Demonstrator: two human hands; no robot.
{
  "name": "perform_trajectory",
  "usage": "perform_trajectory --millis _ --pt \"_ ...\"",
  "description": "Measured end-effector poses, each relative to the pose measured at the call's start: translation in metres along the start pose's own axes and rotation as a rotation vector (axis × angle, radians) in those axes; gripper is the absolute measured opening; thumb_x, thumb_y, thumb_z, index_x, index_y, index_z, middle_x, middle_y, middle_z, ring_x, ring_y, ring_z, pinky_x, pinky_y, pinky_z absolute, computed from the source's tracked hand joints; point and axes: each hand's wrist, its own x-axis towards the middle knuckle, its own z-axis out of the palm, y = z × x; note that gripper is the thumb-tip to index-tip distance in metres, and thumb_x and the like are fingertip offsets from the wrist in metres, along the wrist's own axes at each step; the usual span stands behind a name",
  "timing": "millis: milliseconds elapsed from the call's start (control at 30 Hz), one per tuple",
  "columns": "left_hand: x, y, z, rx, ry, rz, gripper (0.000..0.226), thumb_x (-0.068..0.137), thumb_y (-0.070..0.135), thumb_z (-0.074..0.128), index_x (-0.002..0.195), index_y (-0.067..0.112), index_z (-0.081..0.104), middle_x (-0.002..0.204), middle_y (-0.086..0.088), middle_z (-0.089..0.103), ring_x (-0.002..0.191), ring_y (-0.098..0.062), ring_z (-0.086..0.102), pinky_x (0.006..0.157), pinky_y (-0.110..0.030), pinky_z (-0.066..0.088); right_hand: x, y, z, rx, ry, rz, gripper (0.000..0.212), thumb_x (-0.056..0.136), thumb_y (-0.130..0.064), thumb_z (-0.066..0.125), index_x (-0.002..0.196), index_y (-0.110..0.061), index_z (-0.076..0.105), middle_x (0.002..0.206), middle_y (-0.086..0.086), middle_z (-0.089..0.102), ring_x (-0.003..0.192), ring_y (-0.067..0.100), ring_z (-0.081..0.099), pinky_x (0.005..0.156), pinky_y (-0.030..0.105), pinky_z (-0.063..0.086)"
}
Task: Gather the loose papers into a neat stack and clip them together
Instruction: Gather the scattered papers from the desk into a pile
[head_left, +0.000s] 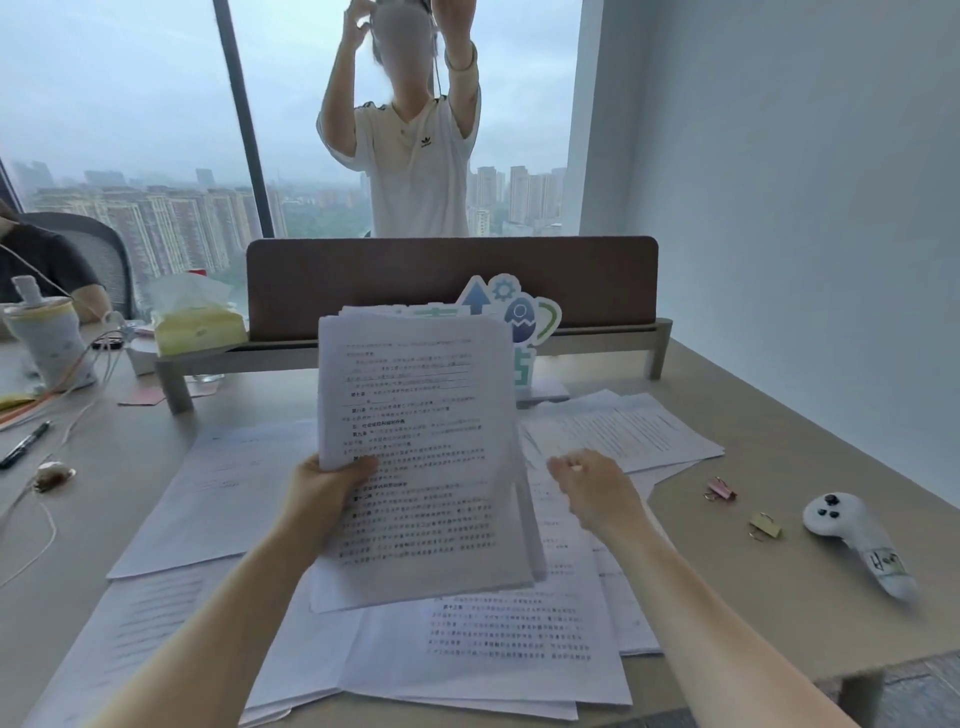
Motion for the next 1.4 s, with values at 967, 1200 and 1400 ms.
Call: perform_trajectory --millis 967,1200,1400 --pt "-0.002 -0.031 -0.05 0.072 0.108 -0.164 0.024 0.084 0.006 0.071 0.106 0.003 0.064 0.082 -0.01 0.068 0.071 -0.028 0.065 0.058 -0.028 0.049 0.055 0.048 0.014 0.005 0.282 0.099 0.06 0.095 -0.004 0.044 0.151 -0.021 0.03 0.14 0.008 0.054 0.106 0.03 0.058 0.068 0.028 0.045" --pt "0.013 -0.034 -0.031 0.083 0.058 -0.175 0.02 0.084 0.007 0.071 0.103 0.006 0.065 0.087 -0.011 0.071 0.072 -0.028 0.069 0.053 -0.027 0.052 0.094 0.056 0.003 0.062 0.323 0.227 0.046 0.096 -0.006 0.044 0.141 -0.005 0.049 0.148 0.013 0.047 0.136 0.034 0.042 0.109 0.038 0.036" --pt "0.025 -0.041 -0.021 0.075 0.022 -0.188 0.018 0.082 0.008 0.073 0.099 0.009 0.066 0.09 -0.013 0.074 0.076 -0.032 0.072 0.059 -0.033 0.056 0.104 0.057 0.003 0.148 0.214 0.187 0.047 0.097 -0.01 0.038 0.144 -0.004 0.044 0.15 0.011 0.042 0.137 0.03 0.039 0.105 0.037 0.033"
